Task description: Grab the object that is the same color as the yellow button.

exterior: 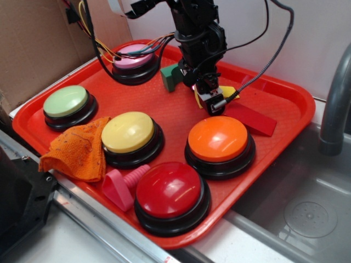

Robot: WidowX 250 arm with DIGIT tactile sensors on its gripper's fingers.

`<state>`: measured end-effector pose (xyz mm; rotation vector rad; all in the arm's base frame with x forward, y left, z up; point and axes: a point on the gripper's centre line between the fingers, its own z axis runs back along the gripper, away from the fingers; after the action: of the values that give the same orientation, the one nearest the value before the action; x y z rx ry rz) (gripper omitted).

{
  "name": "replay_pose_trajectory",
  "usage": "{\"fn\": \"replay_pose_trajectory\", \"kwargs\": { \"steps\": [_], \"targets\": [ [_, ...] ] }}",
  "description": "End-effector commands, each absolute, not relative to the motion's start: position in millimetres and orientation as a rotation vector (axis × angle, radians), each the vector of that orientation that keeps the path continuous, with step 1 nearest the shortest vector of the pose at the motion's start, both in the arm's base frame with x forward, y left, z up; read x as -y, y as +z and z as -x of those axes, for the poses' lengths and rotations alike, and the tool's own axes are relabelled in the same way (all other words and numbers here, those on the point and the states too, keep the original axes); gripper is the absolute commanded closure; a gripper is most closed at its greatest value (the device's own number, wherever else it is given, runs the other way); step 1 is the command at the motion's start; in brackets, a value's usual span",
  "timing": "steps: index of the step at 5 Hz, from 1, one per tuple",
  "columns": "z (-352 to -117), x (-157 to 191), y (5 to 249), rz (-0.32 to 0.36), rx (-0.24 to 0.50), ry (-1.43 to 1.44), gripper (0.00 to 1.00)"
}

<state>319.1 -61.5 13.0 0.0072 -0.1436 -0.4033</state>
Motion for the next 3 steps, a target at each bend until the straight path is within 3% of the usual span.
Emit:
{"fn": "replay_pose_trajectory", "kwargs": {
  "steps": [1,3],
  "targets": [
    [-312,51,90,0.006,0.163,-0.310,1.00],
    [-272,19,143,-0.031,0.161,-0.058,1.00]
  ]
}}
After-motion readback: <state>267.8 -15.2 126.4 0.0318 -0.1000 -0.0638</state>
